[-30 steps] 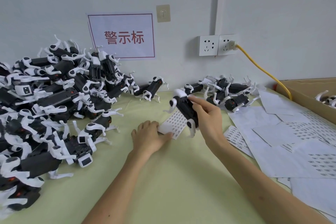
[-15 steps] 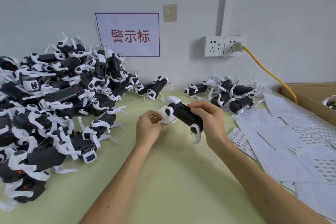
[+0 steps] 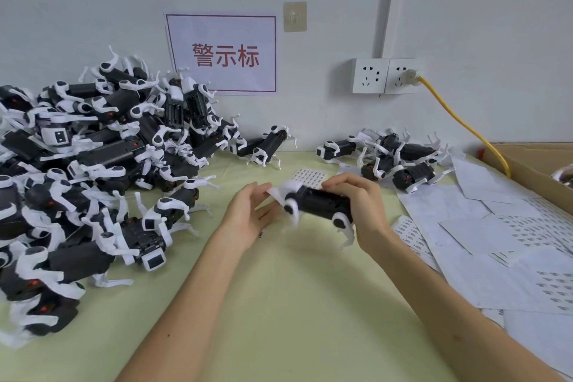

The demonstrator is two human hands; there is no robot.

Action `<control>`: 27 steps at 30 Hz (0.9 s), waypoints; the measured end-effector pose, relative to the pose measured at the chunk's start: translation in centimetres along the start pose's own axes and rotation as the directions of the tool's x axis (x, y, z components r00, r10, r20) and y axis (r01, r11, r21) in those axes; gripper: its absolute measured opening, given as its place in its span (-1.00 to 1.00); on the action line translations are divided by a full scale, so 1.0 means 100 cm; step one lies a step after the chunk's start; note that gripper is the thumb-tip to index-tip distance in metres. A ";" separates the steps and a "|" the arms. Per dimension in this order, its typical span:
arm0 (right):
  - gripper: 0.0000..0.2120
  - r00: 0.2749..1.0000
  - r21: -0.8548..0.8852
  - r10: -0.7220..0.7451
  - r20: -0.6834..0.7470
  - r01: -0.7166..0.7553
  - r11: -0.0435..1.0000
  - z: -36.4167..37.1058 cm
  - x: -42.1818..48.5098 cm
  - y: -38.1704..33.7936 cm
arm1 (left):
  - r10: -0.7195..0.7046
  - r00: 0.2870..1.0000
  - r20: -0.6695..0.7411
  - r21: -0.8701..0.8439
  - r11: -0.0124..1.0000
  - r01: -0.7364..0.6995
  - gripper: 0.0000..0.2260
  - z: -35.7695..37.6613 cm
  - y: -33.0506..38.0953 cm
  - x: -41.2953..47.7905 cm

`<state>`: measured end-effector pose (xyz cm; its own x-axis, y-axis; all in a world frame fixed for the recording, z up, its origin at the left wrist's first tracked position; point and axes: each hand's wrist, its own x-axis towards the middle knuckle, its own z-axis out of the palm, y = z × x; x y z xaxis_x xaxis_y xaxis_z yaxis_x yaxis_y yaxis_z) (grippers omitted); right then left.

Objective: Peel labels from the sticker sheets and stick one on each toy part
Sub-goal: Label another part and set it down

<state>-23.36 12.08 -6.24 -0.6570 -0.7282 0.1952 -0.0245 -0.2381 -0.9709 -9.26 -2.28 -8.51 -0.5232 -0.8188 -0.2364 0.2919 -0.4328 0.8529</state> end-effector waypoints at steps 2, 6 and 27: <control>-0.73 0.999 -0.052 0.009 0.037 -0.008 0.999 0.006 -0.002 0.005 | -0.027 1.000 0.014 -0.033 0.999 0.028 -0.62 -0.004 0.004 -0.001; -0.72 0.998 -0.202 0.015 0.053 -0.004 0.979 0.014 -0.005 0.013 | -0.001 0.999 0.032 -0.052 0.999 0.003 -0.62 0.000 0.007 -0.006; -0.73 0.914 -0.162 -0.267 0.305 0.326 0.931 0.011 -0.015 -0.007 | 0.366 0.799 0.476 -0.317 0.920 -0.233 -0.65 0.001 0.026 -0.026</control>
<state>-21.51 12.67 -5.74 -0.3645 -0.7977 0.4803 -0.3591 -0.3555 -0.8629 -7.18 -1.22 -5.66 -0.6927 -0.6333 0.3450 0.6436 -0.3270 0.6920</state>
